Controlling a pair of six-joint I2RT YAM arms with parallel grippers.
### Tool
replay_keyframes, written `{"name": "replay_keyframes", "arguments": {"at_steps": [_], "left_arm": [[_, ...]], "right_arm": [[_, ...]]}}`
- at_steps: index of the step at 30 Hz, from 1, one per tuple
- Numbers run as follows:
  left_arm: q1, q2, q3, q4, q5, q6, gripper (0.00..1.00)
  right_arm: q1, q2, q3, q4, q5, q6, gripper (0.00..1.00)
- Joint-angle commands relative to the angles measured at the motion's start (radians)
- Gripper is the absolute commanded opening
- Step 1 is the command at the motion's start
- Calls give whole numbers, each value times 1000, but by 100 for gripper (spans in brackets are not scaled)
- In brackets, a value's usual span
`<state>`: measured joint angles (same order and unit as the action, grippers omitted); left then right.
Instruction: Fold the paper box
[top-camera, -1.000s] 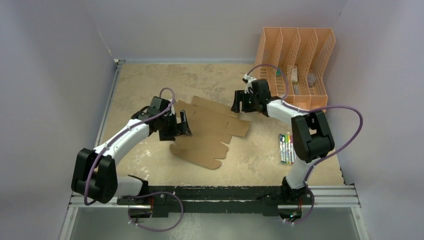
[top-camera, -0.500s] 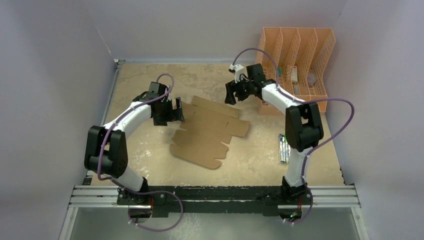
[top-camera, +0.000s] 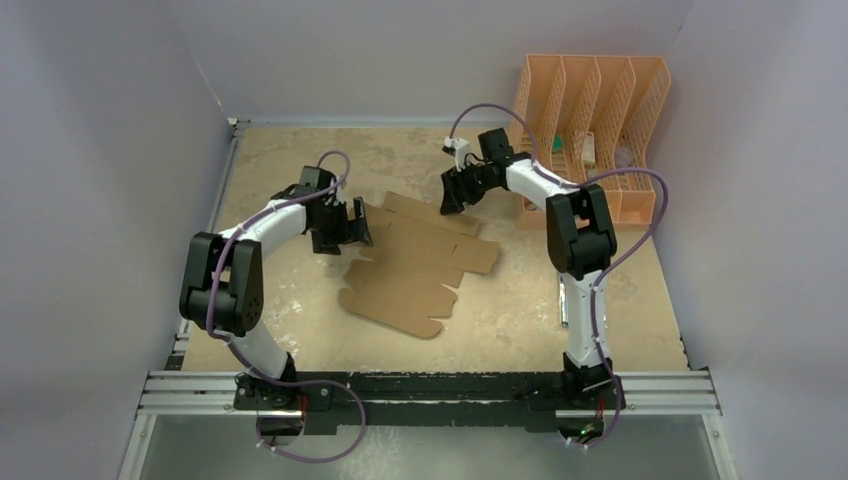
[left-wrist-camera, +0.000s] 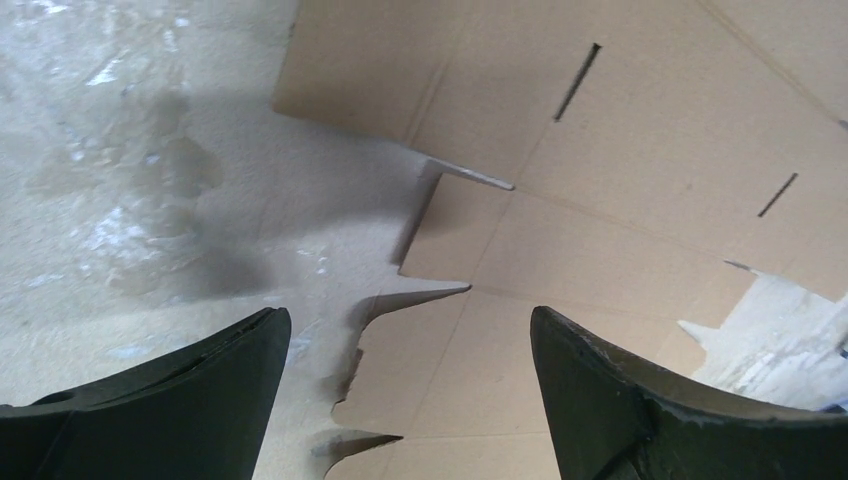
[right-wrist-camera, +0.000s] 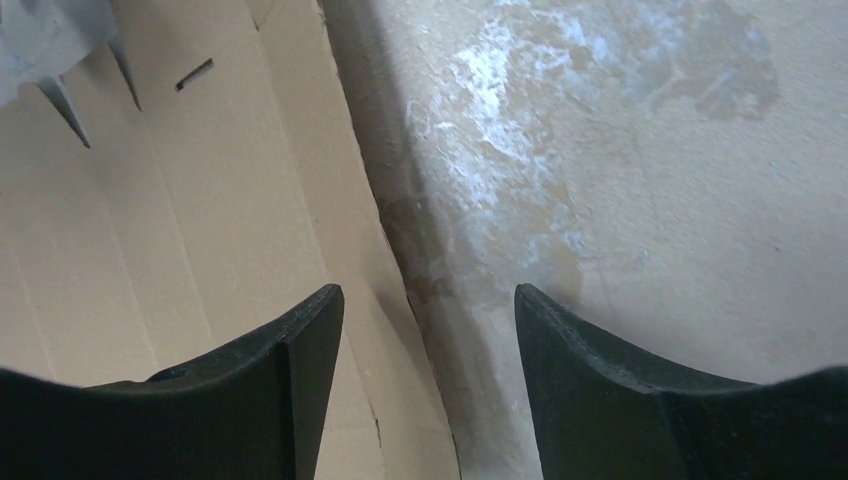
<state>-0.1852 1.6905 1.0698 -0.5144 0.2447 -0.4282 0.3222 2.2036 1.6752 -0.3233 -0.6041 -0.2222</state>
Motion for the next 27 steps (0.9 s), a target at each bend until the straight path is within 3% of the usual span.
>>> {"name": "replay_keyframes", "arguments": {"at_steps": [1, 10, 16, 21, 27], "left_arm": [[4, 11, -38, 108, 114, -46, 89], [3, -28, -141, 222, 201, -146, 88], [4, -73, -156, 188, 174, -119, 88], [6, -95, -113, 151, 113, -77, 88], [6, -73, -82, 205, 120, -84, 86]], "right_arm": [[19, 21, 81, -52, -110, -46, 65], [35, 102, 179, -153, -173, -88, 53], [34, 93, 238, -275, -153, -169, 18], [34, 31, 238, -318, -98, -210, 1], [55, -37, 199, -335, -2, -253, 0]]}}
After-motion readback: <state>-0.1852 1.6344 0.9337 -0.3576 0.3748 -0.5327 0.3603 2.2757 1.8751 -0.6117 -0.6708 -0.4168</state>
